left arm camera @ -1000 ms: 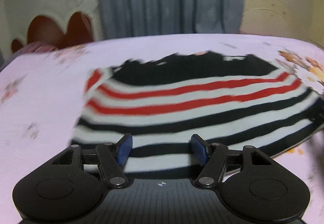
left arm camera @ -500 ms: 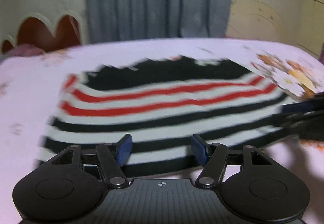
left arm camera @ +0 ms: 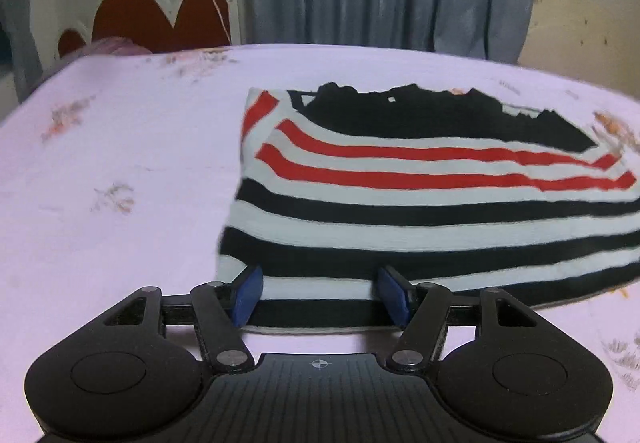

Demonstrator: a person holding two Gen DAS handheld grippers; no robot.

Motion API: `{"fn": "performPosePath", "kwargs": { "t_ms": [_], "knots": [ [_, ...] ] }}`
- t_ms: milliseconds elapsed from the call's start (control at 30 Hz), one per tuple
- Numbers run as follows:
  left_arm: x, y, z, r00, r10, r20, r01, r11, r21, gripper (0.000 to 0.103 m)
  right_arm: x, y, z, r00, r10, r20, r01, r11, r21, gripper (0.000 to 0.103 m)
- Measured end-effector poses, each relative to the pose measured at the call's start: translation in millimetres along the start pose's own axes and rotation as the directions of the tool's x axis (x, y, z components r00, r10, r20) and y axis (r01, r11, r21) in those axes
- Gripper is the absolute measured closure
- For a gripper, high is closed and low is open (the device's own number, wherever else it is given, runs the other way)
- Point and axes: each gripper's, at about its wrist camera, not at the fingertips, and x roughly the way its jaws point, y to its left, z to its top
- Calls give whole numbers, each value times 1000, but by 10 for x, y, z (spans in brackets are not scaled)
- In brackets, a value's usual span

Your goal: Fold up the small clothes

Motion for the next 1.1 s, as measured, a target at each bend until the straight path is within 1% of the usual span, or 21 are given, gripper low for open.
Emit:
{"fn": "performPosePath", "kwargs": {
  "t_ms": [33, 67, 100, 133, 167, 200, 300, 367, 400, 433, 567, 600, 667, 867, 900, 933, 967, 1000, 1033, 1067, 1100],
  "knots": [
    [-22, -22, 15, 1000, 16, 11, -17, 1000, 22, 39, -66, -19, 14, 1000, -12, 22, 11, 1000, 6, 74],
    [-19, -27, 14, 1000, 18, 12, -19, 1000, 24, 39, -145, -30, 9, 997, -25, 68, 24, 1000, 17, 73],
    [8, -29, -1, 1000, 16, 0, -16, 1000, 25, 39, -173, -57, 0, 995, -27, 92, 24, 999, 29, 73],
    [32, -38, -25, 1000, 18, -3, -18, 1000, 24, 39, -142, -85, -13, 997, -30, 71, 27, 999, 40, 76],
    [45, -36, -32, 1000, 17, -2, -17, 1000, 14, 39, -14, -110, -27, 999, -34, 1, 34, 998, 47, 78],
    [51, -42, -27, 1000, 20, -2, -20, 1000, 6, 39, 34, -119, -67, 1000, -26, -6, 26, 998, 48, 77],
    [-2, -58, -4, 1000, 24, 0, -24, 1000, 2, 39, -12, -129, -40, 1000, -26, 5, 26, 998, 51, 78],
    [-19, -40, -23, 1000, 19, 1, -19, 1000, -1, 39, -98, -132, -43, 998, -41, 51, 38, 998, 57, 76],
    [-16, -33, -36, 1000, 15, 3, -15, 1000, -2, 39, -88, -137, -61, 998, -53, 45, 51, 997, 58, 77],
    [-12, -31, -47, 1000, 14, 4, -14, 1000, 0, 39, -10, -148, -72, 998, -58, 5, 58, 997, 56, 78],
    [2, -35, -44, 1000, 12, 2, -12, 1000, 4, 39, 18, -114, -46, 997, -77, 3, 77, 997, 30, 77],
    [12, -32, -52, 1000, 10, 1, -10, 1000, 3, 39, 4, -124, -52, 997, -73, 13, 73, 996, 43, 77],
    [20, -33, -63, 1000, 8, 2, -8, 1000, 1, 39, 31, -146, -105, 998, -63, 2, 62, 996, 62, 77],
    [-31, 20, -29, 1000, -12, 1, 12, 1000, -9, 39, 27, -124, -97, 998, -61, -2, 62, 998, 26, 76],
    [-117, 51, -13, 1000, -1, 20, 2, 1000, -27, 39, -3, -134, -86, 998, -58, 0, 58, 998, 29, 77],
    [-237, 77, -14, 997, 44, 65, -41, 998, -41, 39, -70, -152, -80, 998, -54, 22, 53, 998, 44, 79],
    [-389, 123, -37, 988, 98, 120, -90, 994, -69, 39, -188, -180, -93, 997, -38, 71, 33, 997, 65, 79],
    [-492, 193, -71, 985, 105, 139, -87, 988, -127, 39, -291, -204, -113, 994, -15, 111, 6, 997, 79, 82],
    [-551, 271, -112, 987, 79, 137, -51, 979, -197, 39, -364, -220, -135, 991, 8, 134, -20, 996, 91, 92],
    [-589, 349, -176, 991, 33, 132, 5, 961, -278, 39, -408, -225, -155, 990, 22, 142, -36, 994, 99, 98],
    [-589, 409, -259, 993, -21, 113, 61, 932, -357, 39, -436, -221, -174, 988, 35, 151, -52, 993, 106, 100]
  ]
}}
